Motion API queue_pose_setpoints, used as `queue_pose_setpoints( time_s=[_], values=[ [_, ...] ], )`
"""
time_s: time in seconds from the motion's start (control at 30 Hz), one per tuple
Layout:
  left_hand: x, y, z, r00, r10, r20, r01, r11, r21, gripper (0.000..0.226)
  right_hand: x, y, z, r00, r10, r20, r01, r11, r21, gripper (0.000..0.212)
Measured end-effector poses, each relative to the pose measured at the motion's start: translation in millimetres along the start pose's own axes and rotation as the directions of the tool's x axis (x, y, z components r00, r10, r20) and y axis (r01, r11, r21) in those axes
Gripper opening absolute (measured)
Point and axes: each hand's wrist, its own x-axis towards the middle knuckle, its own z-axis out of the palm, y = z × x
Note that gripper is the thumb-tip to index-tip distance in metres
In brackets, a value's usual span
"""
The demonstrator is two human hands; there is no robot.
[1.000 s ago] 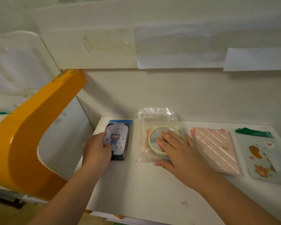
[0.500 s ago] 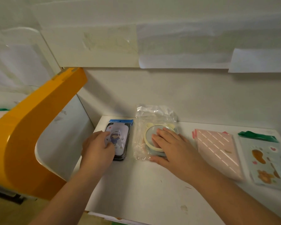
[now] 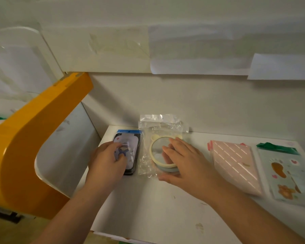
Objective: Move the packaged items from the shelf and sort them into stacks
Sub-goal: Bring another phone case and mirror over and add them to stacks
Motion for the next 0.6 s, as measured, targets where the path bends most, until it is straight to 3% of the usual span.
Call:
queue_pose_setpoints(
  time_s=[0.27,0.6],
  values=[
    [-11,6,-6,0.962,0.262,0.076,-0.273,0.922,0.276,0.036,-6,-4,-11,0.999,-0.001,-0.046,0.002,1.0,0.009,0.082],
    [-38,37,-39,0.923,0.335,0.19,-0.385,0.807,0.447,0.059,-17,-27,-45,0.984,0.054,-0.167,-0.045,0.998,0.054,0.063]
  ],
)
